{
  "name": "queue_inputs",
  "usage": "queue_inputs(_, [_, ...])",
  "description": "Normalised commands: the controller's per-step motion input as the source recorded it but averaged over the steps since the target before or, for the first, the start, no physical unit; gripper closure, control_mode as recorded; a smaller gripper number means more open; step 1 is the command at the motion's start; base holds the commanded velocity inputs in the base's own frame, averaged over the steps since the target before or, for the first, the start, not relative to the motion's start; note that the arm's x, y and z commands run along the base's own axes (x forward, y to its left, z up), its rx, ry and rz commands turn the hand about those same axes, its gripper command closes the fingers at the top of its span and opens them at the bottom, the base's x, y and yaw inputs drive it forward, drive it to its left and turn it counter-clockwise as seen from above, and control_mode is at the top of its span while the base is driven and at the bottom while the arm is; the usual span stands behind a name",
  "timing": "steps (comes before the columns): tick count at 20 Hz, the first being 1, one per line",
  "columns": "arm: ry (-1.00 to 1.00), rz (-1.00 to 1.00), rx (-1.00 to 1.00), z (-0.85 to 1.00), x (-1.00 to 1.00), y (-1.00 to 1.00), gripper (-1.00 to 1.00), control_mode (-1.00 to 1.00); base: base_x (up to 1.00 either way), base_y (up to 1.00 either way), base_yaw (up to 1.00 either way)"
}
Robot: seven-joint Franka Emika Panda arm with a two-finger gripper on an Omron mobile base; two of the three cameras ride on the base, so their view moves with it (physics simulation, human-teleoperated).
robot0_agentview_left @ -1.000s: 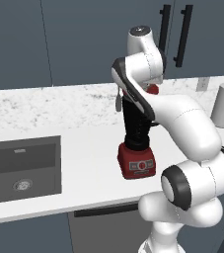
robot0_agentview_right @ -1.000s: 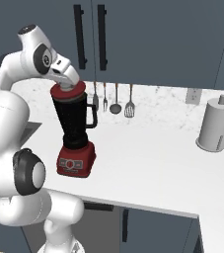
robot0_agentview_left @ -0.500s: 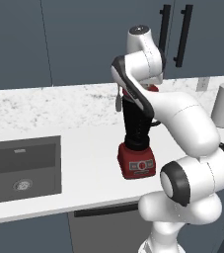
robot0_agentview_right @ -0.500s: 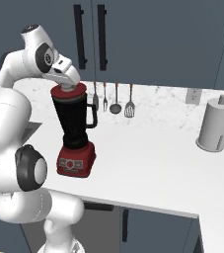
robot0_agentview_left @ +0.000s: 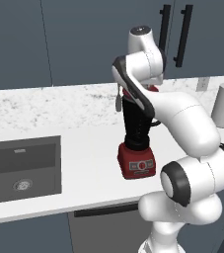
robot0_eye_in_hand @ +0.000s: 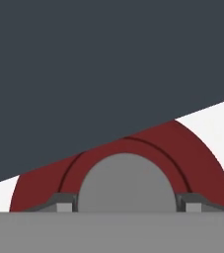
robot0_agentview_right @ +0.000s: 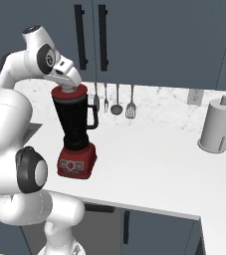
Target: Close the lid blender by securely placing the lid on top.
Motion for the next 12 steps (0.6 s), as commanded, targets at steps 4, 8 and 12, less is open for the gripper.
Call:
queue_inputs(4, [0.00,0.00,0.00,-0.36,0.00,-0.01,1.00,-1.00,0.00,0.00,0.00])
queue_inputs(8, [0.00,0.00,0.00,-0.38,0.00,-0.04,1.00,-1.00,0.00,0.00,0.00])
queue_inputs(12, [0.00,0.00,0.00,-0.40,0.00,-0.08,1.00,-1.00,0.00,0.00,0.00])
